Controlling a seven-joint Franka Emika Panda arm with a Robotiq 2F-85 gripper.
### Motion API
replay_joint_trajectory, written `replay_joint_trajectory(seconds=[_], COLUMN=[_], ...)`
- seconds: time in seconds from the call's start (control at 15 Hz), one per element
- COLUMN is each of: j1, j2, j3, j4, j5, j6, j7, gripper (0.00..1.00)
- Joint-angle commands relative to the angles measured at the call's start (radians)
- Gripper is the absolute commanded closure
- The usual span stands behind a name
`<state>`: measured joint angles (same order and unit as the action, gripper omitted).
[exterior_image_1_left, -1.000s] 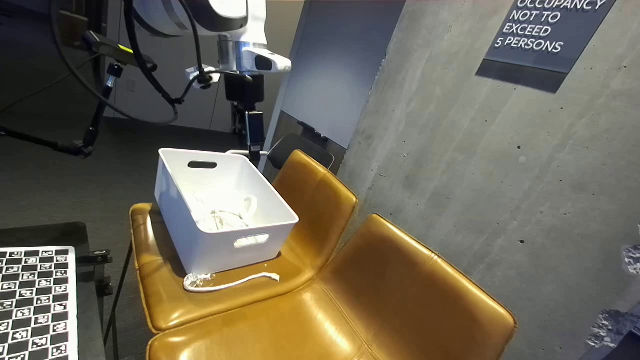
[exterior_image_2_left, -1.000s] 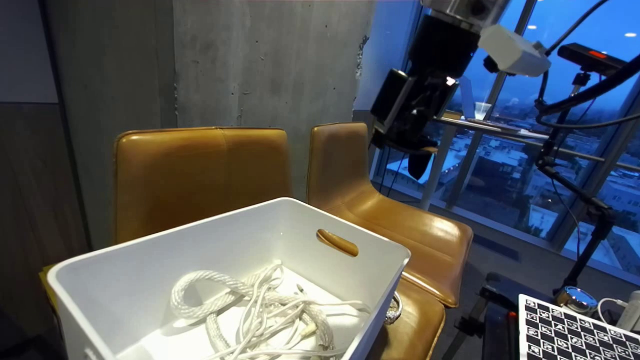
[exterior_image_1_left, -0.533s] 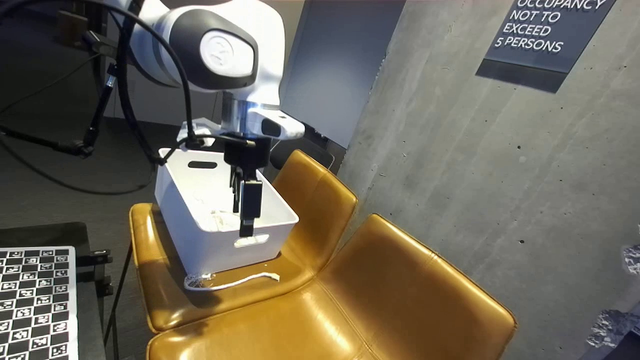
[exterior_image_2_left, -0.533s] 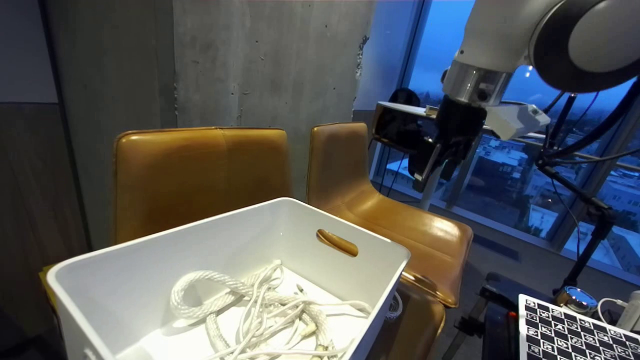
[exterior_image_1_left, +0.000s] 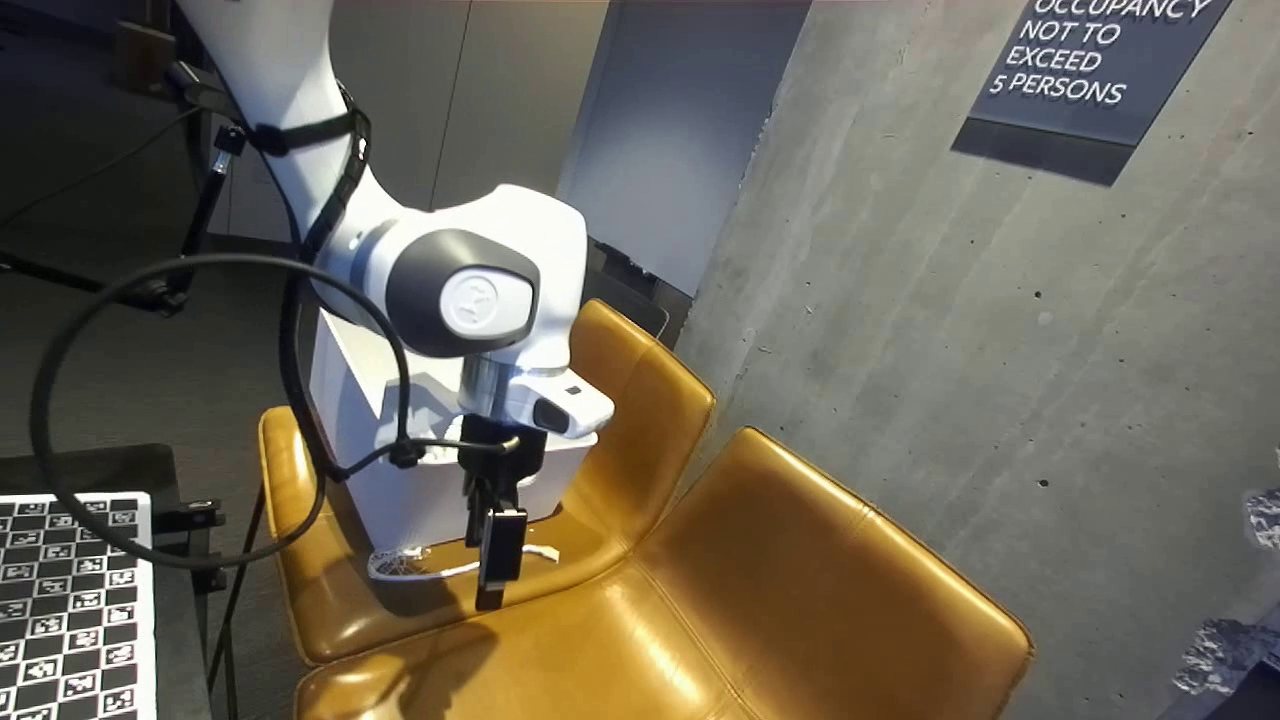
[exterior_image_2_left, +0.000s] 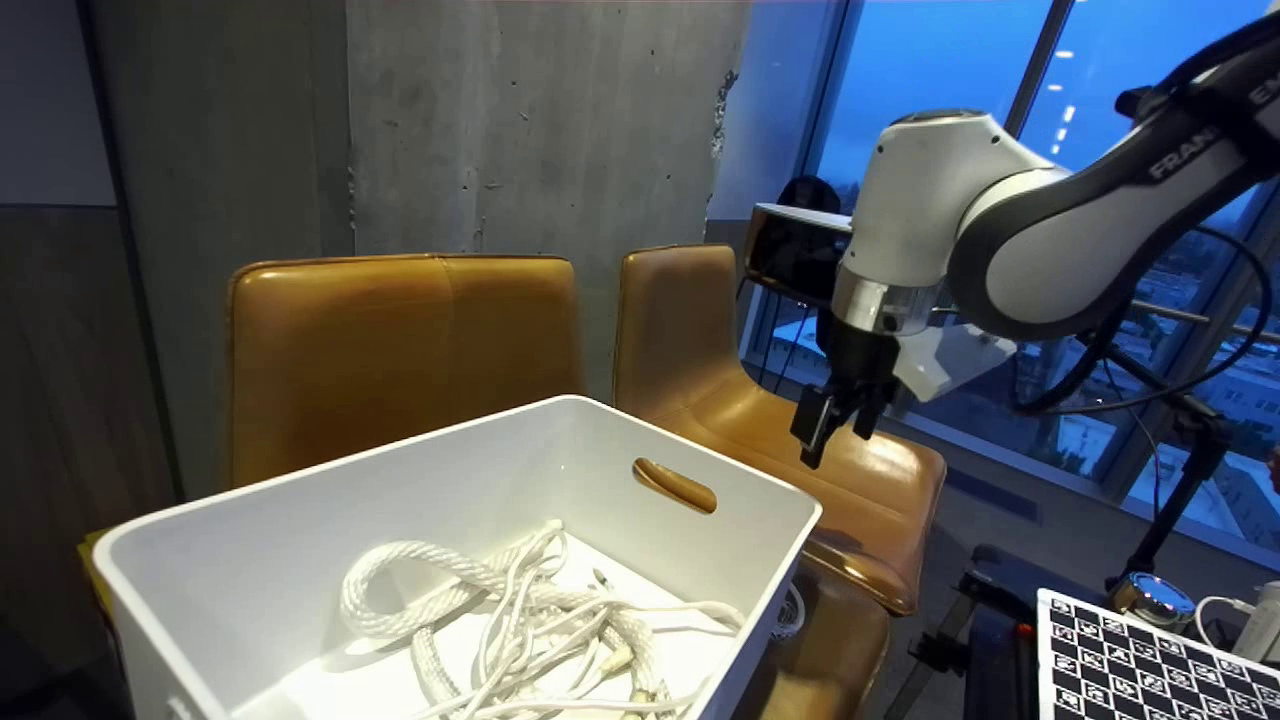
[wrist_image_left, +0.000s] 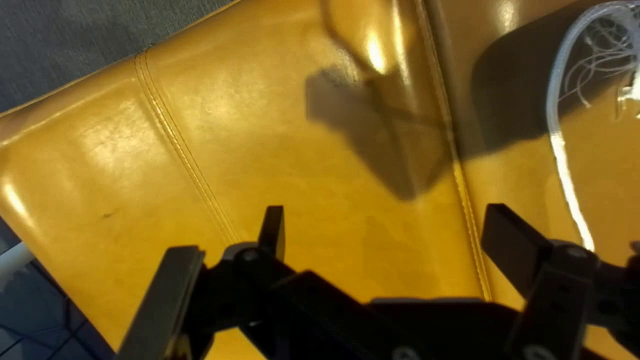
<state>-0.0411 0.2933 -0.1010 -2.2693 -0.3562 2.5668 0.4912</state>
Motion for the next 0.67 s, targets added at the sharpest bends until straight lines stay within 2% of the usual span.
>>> replay_joint_trajectory(seconds=[0.0,0.6], j1=[0.055,0.158], j2=[0.142,0.262], j3=[-0.035,-0.020], j4=[0.112,0.184], j5=[0.025,0.171], j6=[0.024,0.031], j7=[0.016,0.001], gripper=[0.00,0.00])
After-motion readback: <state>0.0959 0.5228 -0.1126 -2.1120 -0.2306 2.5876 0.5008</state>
